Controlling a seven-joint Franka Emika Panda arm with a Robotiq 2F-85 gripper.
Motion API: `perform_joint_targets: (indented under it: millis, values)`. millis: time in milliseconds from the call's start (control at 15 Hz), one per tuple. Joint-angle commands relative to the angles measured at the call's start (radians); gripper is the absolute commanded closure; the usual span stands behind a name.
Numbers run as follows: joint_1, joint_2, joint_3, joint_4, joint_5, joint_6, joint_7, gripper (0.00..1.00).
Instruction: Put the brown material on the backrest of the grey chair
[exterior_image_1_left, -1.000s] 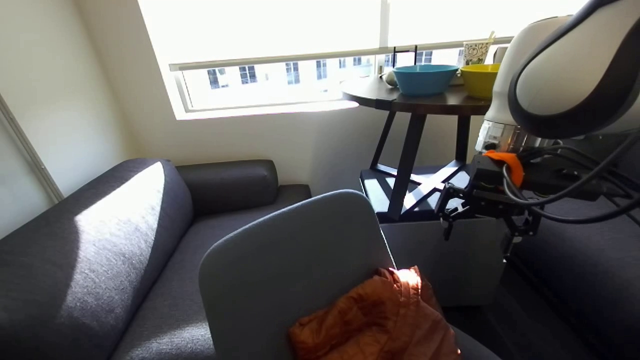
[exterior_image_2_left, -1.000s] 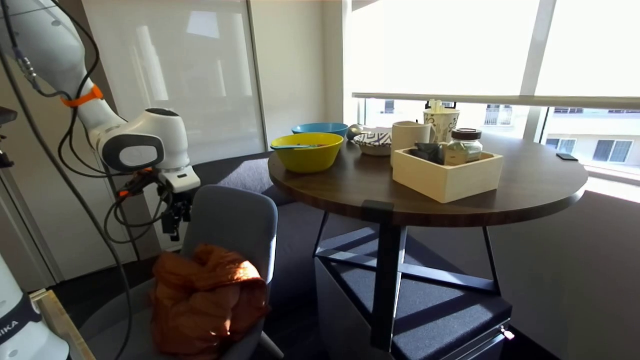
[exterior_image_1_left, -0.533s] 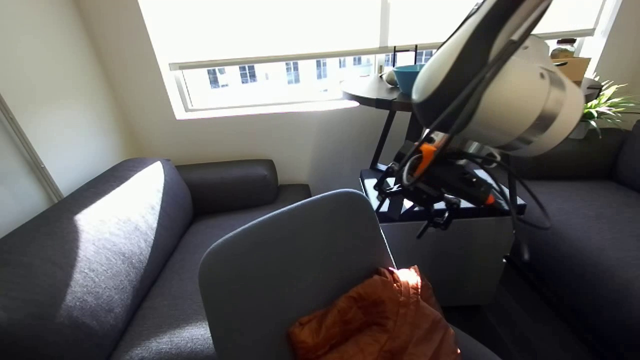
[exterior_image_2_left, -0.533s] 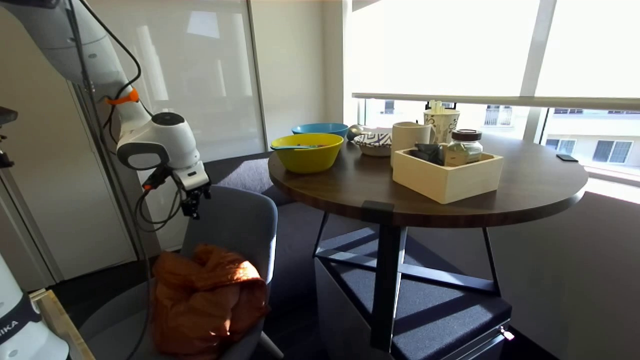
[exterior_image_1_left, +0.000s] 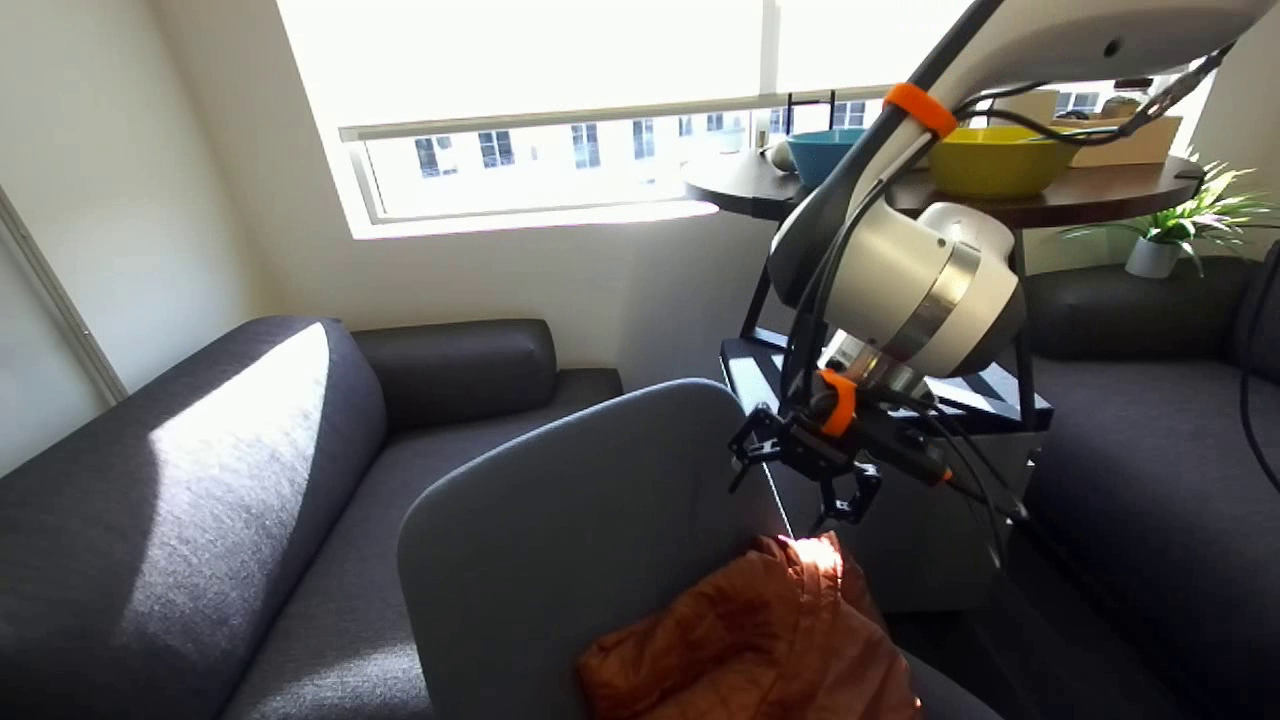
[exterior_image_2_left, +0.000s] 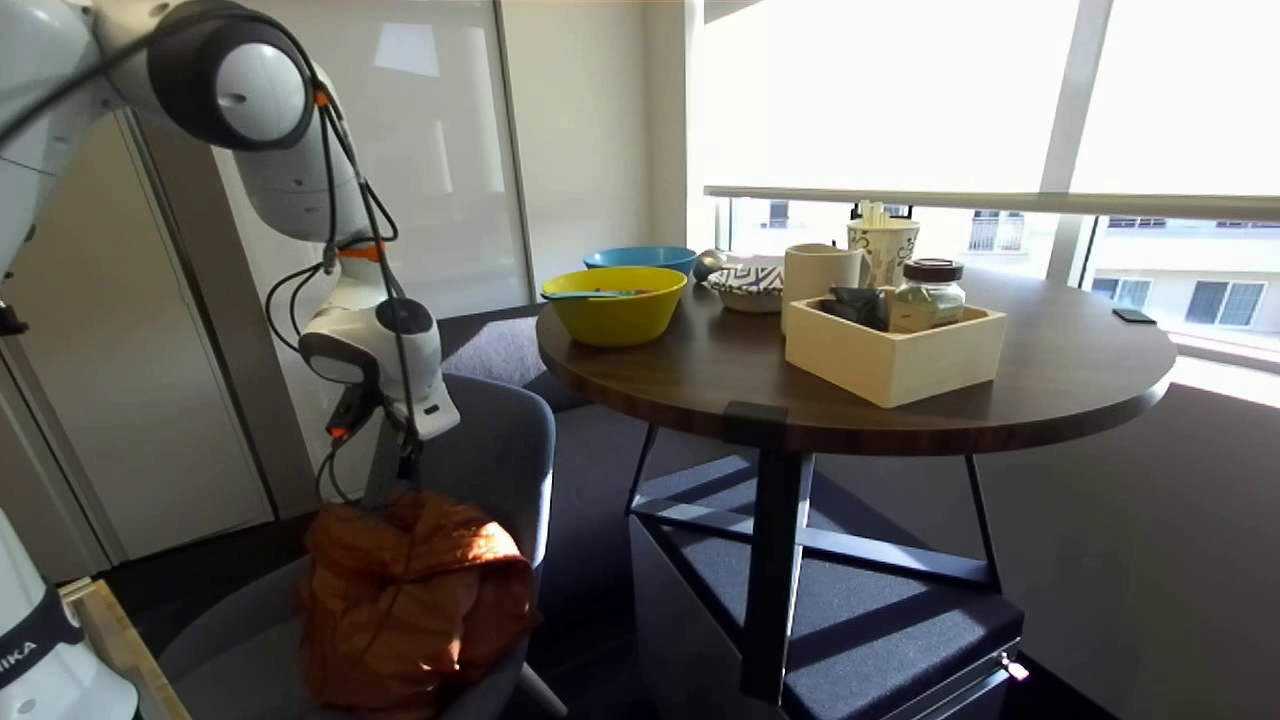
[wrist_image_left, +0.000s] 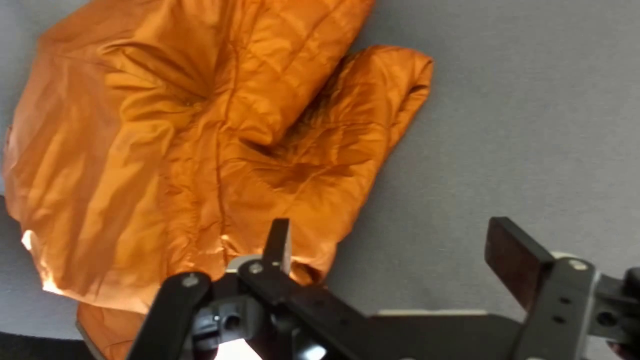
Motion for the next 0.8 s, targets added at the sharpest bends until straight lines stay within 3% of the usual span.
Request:
perform_joint_targets:
  millis: [0, 67, 267, 400, 733]
  values:
    - [-0.054, 0.109, -0.037, 0.002, -0.074, -0.065, -0.141, 0.0]
    - [-0.045, 0.073, -0.027, -0.006, -0.031, -0.034, -0.1, 0.0]
    - [-0.063, 0.121, -0.043, -0.003, -0.055, -0.052, -0.147, 0.0]
    - [-0.092, 0.153, -0.012, 0.015, -0.027, 0.038, -0.197, 0.0]
    - [-0.064, 0.216, -0.046, 0.026, -0.023, 0.253, -0.147, 0.0]
